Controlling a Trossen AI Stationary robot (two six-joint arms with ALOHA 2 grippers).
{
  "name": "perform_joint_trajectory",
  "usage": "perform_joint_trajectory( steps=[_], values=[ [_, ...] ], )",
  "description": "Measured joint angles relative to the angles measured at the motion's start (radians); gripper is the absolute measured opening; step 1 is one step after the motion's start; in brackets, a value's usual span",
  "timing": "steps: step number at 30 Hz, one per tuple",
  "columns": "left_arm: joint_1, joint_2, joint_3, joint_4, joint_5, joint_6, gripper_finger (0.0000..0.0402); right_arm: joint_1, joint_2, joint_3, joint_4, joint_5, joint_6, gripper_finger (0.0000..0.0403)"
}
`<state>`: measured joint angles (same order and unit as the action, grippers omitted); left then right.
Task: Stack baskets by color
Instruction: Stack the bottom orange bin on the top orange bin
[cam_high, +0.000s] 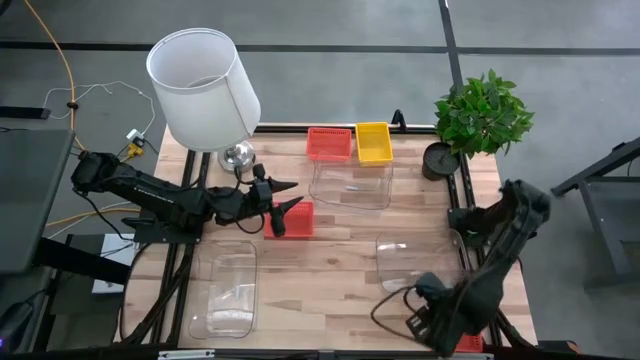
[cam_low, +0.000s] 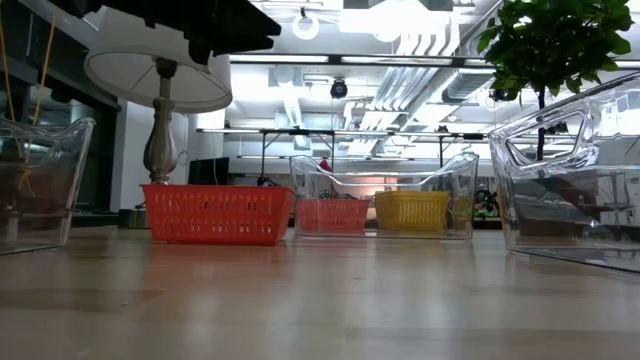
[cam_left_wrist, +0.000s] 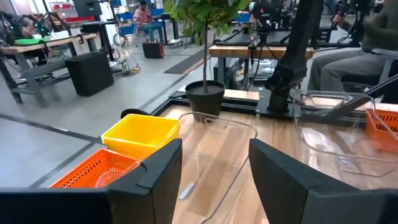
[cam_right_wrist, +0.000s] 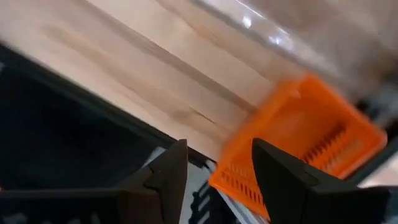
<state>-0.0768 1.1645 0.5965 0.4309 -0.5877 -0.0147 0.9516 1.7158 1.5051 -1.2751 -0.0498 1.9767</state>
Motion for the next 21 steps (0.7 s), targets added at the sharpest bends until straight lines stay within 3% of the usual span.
perform_joint_trajectory(
  steps=[7, 21],
  values=[
    [-0.012, 0.0, 0.0, 0.0, 0.0, 0.0, 0.0172, 0.028, 0.134, 0.0, 0.028, -0.164, 0.093, 0.0167],
    [-0.017, 0.0, 0.0, 0.0, 0.0, 0.053, 0.0172, 0.024, 0.215, 0.0, -0.004, -0.167, 0.171, 0.0167]
  ],
)
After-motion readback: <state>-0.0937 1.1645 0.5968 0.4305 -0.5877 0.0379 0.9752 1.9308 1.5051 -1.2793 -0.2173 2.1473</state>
